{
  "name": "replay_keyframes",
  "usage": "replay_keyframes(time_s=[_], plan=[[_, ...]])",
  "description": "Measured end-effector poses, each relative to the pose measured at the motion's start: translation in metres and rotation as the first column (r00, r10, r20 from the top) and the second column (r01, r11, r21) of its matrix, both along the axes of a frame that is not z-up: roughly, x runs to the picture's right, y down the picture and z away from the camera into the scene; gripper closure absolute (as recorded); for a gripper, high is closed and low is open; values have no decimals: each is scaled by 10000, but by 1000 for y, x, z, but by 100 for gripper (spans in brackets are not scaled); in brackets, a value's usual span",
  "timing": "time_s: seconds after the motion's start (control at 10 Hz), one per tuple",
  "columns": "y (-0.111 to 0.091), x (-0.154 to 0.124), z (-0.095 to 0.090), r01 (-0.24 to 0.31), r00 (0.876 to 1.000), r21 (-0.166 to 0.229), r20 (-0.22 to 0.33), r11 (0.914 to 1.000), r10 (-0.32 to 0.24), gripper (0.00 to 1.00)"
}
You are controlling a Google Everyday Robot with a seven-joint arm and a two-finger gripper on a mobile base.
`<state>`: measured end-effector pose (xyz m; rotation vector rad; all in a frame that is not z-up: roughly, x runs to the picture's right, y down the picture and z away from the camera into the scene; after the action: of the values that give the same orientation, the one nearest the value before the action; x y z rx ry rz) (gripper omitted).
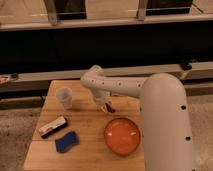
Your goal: Drag the pepper across the table
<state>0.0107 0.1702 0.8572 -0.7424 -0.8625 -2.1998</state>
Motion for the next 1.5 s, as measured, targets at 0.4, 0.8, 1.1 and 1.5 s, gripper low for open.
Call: replay_keyframes(time_s=[0.4, 0.8, 1.1, 1.5], plan=[[-2, 11, 14, 120, 9992, 102, -390, 9999, -115, 97], [-13, 28, 19, 14, 9976, 244, -696, 9997, 3, 97], [-27, 52, 19, -234, 9939, 409, -1069, 9989, 276, 97], [-39, 84, 27, -366, 9833, 381, -1769, 9986, 428, 97]])
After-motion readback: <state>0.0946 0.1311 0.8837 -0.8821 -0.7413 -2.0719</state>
